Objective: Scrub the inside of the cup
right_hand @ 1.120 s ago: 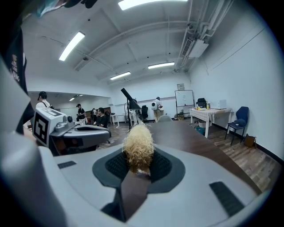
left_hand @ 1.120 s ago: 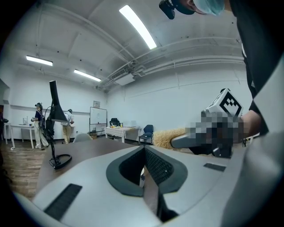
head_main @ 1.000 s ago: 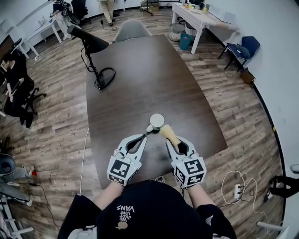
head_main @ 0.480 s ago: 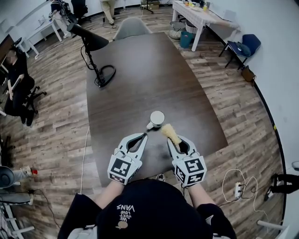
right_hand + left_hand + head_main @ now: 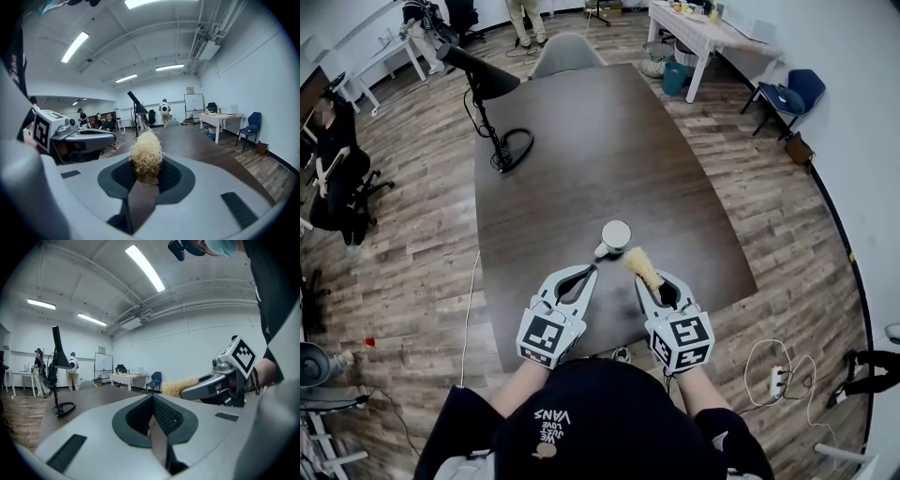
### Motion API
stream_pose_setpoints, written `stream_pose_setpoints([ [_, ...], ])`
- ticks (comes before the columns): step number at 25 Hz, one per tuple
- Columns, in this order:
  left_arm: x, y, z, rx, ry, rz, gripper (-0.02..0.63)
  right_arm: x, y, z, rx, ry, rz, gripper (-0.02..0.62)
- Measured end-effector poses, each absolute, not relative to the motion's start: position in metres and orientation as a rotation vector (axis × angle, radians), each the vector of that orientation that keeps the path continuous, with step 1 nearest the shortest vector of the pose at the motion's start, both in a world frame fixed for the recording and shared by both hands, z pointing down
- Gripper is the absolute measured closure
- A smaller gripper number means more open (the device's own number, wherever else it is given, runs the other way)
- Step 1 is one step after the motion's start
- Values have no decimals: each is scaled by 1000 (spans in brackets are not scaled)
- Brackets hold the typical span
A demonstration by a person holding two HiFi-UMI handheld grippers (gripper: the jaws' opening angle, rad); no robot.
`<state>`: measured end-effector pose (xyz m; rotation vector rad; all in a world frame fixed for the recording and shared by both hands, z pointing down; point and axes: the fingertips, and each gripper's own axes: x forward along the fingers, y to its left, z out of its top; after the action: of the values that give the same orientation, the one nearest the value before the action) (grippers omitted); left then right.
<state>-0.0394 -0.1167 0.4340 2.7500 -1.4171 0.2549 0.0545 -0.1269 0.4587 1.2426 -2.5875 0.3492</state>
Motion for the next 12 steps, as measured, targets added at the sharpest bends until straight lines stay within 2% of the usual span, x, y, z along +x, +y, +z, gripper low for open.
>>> stream_pose_setpoints([
  [12,-34,-118,432,2762,-1396,252,595,55,-126,460,1234,-2583,351,497],
])
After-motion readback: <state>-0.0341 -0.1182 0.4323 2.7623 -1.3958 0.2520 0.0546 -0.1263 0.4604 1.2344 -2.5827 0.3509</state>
